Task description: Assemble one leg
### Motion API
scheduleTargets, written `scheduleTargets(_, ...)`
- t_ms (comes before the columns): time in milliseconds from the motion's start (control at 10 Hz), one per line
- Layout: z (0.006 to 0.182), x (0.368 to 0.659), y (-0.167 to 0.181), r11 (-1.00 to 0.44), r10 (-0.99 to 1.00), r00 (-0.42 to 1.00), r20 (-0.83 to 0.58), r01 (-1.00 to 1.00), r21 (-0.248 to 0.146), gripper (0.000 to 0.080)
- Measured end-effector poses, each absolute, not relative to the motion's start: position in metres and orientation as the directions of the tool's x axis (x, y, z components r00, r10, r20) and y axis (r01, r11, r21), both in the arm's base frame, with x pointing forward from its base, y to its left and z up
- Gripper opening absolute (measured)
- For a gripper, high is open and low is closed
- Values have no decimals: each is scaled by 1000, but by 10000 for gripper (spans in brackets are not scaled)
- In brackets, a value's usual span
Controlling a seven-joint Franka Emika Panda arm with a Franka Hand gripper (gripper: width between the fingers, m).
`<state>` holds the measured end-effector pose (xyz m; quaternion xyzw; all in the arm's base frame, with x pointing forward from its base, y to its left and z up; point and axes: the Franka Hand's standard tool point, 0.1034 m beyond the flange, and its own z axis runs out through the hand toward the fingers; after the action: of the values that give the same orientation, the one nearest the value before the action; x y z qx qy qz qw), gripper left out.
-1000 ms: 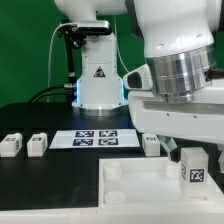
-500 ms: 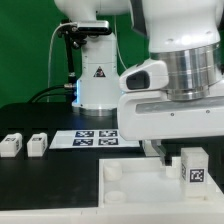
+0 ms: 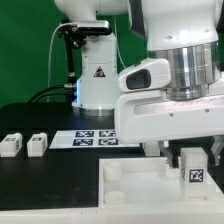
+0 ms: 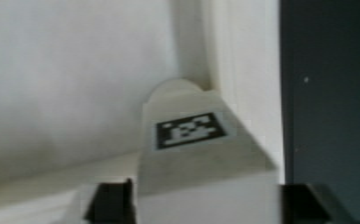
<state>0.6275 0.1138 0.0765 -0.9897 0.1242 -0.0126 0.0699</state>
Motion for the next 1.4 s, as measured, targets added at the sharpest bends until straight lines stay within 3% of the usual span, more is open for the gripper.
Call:
scheduleTargets(100, 76, 627, 111, -934, -332, 943, -5, -330, -139, 297)
scheduleTargets(400, 75, 627, 109, -710, -691, 720, -66, -694, -120, 297)
scheduleTargets(600, 74, 625, 111, -346, -924, 356, -142, -934, -91, 297)
scheduleTargets(800, 74, 625, 113, -64, -974, 75, -215, -996, -57, 297)
scheduleTargets(1100, 74, 625, 114, -51, -975, 61, -215, -997, -54, 305)
scheduleTargets(1200, 74, 625, 114, -81, -973, 93, -213, -995, -60, 490)
scheduleTargets(1300, 74, 625, 114, -168, -962, 181, -206, -983, -78, 618)
scheduleTargets(1400, 73, 625, 113, -277, -937, 291, -195, -956, -99, 618)
